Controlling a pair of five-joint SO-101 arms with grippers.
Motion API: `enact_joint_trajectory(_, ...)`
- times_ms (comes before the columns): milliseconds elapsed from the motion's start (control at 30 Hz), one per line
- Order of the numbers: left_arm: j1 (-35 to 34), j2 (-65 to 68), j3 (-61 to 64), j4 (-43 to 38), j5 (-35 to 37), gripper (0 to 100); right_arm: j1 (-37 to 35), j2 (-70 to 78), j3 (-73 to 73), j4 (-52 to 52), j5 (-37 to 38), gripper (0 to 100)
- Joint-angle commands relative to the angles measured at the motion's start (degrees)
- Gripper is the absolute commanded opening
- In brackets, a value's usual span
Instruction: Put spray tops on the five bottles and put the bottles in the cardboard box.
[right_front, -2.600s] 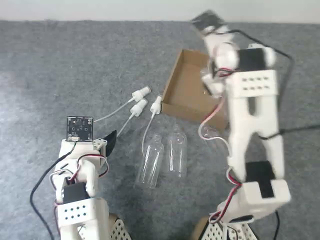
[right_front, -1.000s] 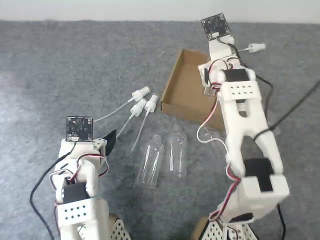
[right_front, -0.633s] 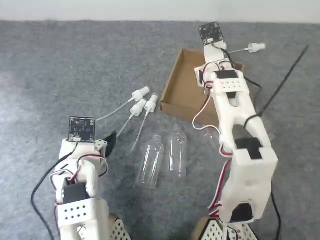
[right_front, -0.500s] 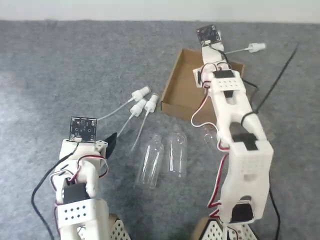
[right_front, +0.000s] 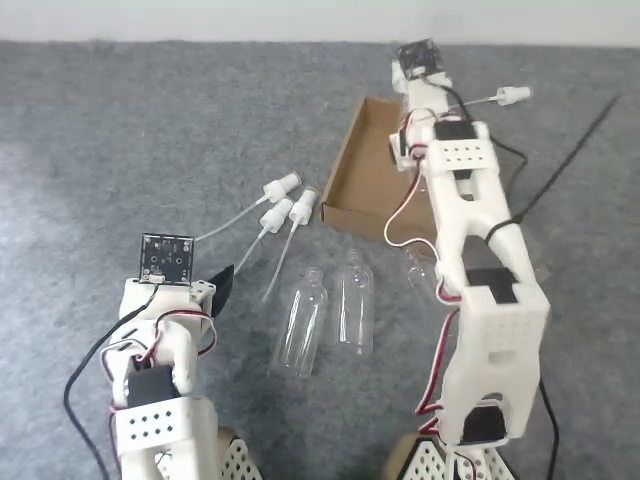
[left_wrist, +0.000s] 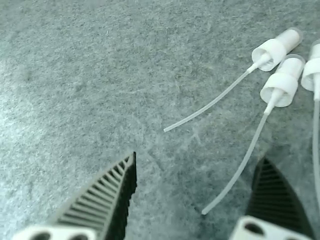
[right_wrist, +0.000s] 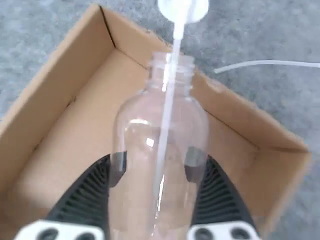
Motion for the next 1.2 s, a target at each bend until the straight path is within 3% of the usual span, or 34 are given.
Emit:
enact_joint_trajectory(0, 0.09, -0.70, -0.48, -1.41, -0.44, 34, 1.71, -10.86, -3.96, 6.99, -0.53, 0.6)
enact_joint_trajectory(267, 0.09, -0.70, -0.48, -1.41, -0.35, 34, 4.79, -26.51, -3.87, 22.46, 0.53, 0.6)
enact_joint_trajectory(367, 0.09, -0.70, -0.48, -1.41, -0.35, 34, 6.64, -30.99, -3.87, 31.08, 5.01, 0.6)
enact_joint_trajectory(533, 0.09, -0.70, -0.48, -1.41, -0.35, 34, 15.16, -35.91, 2.37, 39.43, 9.76, 0.6)
enact_joint_trajectory(700, 0.09, -0.70, -0.48, -1.41, -0.26, 34, 27.47, -42.59, 20.22, 30.73, 16.79, 0.6)
enact_joint_trajectory(867, 0.18, -0.70, -0.48, -1.41, -0.18, 34, 34.24, -48.66, 41.58, 14.29, 21.45, 0.6)
enact_joint_trajectory(1000, 0.18, -0.70, -0.48, -1.41, -0.18, 34, 36.00, -51.12, 52.40, 6.11, 21.98, 0.7)
enact_joint_trajectory(1167, 0.18, -0.70, -0.48, -1.41, -0.18, 34, 36.35, -51.38, 59.08, 3.30, 22.59, 2.1)
